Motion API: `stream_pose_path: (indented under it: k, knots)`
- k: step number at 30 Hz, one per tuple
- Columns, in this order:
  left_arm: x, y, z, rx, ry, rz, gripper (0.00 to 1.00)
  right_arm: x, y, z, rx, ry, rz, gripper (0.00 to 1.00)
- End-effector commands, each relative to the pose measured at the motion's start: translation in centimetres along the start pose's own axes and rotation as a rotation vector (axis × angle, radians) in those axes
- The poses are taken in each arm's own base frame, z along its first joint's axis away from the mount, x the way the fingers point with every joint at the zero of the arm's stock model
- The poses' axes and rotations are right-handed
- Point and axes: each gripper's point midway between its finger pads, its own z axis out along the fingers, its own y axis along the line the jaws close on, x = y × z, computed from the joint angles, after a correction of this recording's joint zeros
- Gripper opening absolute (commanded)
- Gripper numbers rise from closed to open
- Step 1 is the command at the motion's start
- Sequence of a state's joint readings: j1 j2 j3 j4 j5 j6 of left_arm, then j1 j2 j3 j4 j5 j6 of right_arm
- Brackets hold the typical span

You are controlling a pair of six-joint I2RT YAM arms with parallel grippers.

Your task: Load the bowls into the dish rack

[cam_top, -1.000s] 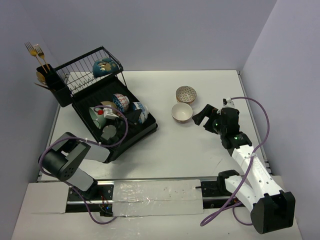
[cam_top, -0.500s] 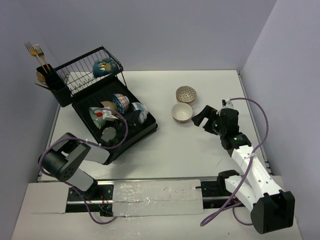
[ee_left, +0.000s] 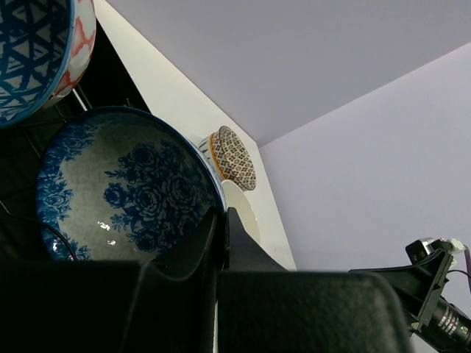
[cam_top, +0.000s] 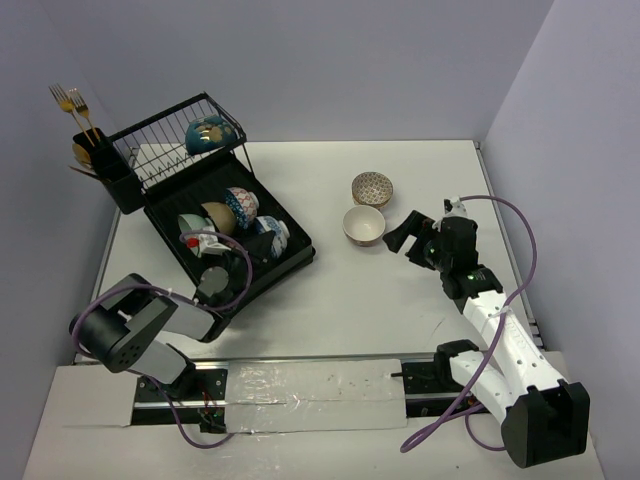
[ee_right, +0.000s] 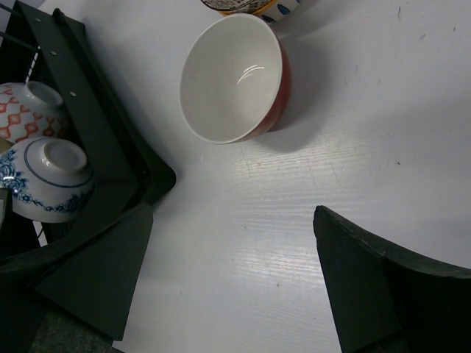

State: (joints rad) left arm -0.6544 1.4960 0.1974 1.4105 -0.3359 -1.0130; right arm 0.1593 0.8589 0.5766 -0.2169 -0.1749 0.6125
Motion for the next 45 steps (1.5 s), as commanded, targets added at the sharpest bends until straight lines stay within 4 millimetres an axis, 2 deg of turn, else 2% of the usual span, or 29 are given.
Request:
stream_pose_path:
  k: [1,2,5,6,10,11,13,14,19,20,22,23,27,29,31,32,37,41,45]
  knots:
    - [-6.7,-6.7,-1.3,0.265,-0.265,-0.124,0.00,-1.3,1.2,-0.1,-0.042,-0.046,-0.020,0.98]
    - [-6.6,-6.6,-1.4,0.264,-0.261,-0.121,0.01,-1.3,1.2,-0.1,-0.039,-0.048,-0.022,0.98]
    - [-6.3,-6.5,-1.3,0.249,-0.251,-0.098,0.14,-1.4,1.0,-0.1,-0.027,-0.054,-0.020,0.98]
    - [-6.5,-6.7,-1.4,0.249,-0.252,-0.094,0.24,-1.4,0.9,-0.1,-0.023,-0.055,-0.018,0.98]
    - [-5.9,-6.5,-1.1,0.197,-0.217,-0.063,0.41,-1.6,0.8,-0.1,-0.015,-0.061,-0.017,0.98]
    - [-6.2,-6.9,-1.2,0.199,-0.220,-0.057,0.50,-1.6,0.7,-0.1,-0.010,-0.063,-0.016,0.98]
    - [-5.5,-6.1,-1.1,0.152,-0.185,-0.038,0.57,-1.8,0.4,-0.2,0.012,-0.074,-0.013,0.98]
    - [-6.1,-6.7,-1.3,0.159,-0.196,-0.043,0.64,-2.0,0.3,-0.1,0.018,-0.079,-0.013,0.98]
    - [-5.0,-5.8,-1.2,0.050,-0.108,0.042,0.82,-3.0,0.2,0.2,0.056,-0.096,0.012,0.96]
    - [-6.0,-7.4,-1.2,0.068,-0.123,0.055,0.89,-3.2,0.1,0.3,0.070,-0.099,0.018,0.96]
    - [-5.5,-7.2,-0.9,0.006,-0.065,0.134,0.95,-3.3,-0.2,1.1,0.103,-0.082,0.032,0.93]
    - [-6.1,-7.9,-1.0,0.012,-0.062,0.194,0.99,-3.0,-0.9,1.8,0.145,-0.061,0.036,0.92]
    - [-6.7,-9.1,-1.3,-0.007,0.010,0.388,0.99,-3.7,-0.9,3.7,0.221,-0.017,0.035,0.89]
    - [-7.4,-9.8,-1.6,-0.015,0.037,0.493,0.99,-2.7,-0.9,4.8,0.257,0.028,0.025,0.88]
    - [-7.8,-9.9,-1.8,-0.030,0.059,0.556,0.99,-3.4,-0.6,5.4,0.285,0.013,0.024,0.86]
    - [-8.3,-10.1,-2.0,-0.046,0.071,0.592,0.99,-2.8,-0.8,6.2,0.301,0.033,0.032,0.85]
    - [-9.2,-10.7,-2.4,-0.072,0.093,0.640,0.99,-2.6,-1.6,8.8,0.384,0.057,0.044,0.79]
    - [-8.8,-10.5,-2.5,-0.086,0.133,0.659,0.99,-0.9,-2.9,11.3,0.434,0.120,0.046,0.75]
    - [-8.4,-10.2,-2.2,-0.111,0.169,0.675,0.99,-0.2,-2.9,13.0,0.422,0.137,0.056,0.66]
